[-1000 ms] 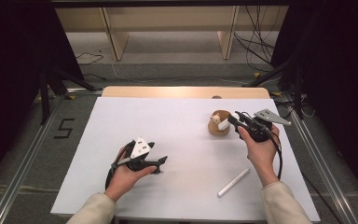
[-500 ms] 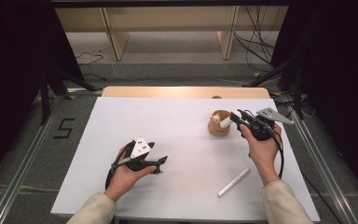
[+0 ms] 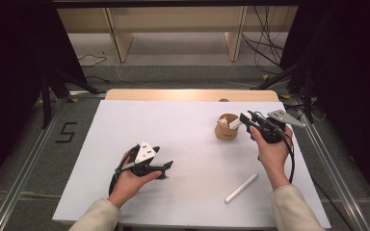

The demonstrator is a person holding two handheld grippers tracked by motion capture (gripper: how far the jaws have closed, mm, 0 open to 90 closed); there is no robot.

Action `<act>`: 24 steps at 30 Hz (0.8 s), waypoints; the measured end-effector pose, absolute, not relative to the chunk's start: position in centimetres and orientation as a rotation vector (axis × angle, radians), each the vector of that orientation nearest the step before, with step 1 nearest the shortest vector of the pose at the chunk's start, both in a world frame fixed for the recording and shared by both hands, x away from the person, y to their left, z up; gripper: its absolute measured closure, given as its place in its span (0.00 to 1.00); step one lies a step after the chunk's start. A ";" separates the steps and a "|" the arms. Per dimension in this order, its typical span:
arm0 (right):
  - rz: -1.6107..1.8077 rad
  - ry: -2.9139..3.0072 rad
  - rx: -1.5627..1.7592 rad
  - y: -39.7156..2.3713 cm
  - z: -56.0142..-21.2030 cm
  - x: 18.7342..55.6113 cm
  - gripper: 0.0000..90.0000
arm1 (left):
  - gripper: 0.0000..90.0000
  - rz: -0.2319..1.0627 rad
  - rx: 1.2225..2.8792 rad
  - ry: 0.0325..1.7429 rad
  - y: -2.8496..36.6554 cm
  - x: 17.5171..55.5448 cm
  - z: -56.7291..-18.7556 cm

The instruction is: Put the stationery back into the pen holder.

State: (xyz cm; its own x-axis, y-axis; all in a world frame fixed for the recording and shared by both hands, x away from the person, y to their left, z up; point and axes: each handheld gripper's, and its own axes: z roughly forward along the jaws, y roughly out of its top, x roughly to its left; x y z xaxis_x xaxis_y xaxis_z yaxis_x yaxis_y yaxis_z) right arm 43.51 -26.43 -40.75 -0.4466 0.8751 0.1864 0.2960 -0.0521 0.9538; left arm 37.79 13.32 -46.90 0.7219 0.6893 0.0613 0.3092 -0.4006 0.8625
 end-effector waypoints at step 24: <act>1.510 1.676 1.265 -26.0 -41.1 44.7 0.72 | 0.31 0.515 2.004 0.760 13.2 37.8 -46.9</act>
State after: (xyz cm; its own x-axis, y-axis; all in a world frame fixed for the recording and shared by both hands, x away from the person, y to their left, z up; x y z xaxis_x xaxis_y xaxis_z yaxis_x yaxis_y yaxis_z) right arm 44.74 -25.98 -41.05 -0.4069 0.8942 0.1864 0.2783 -0.0730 0.9577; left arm 37.80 13.23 -46.92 0.7239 0.6872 0.0606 0.3103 -0.4028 0.8611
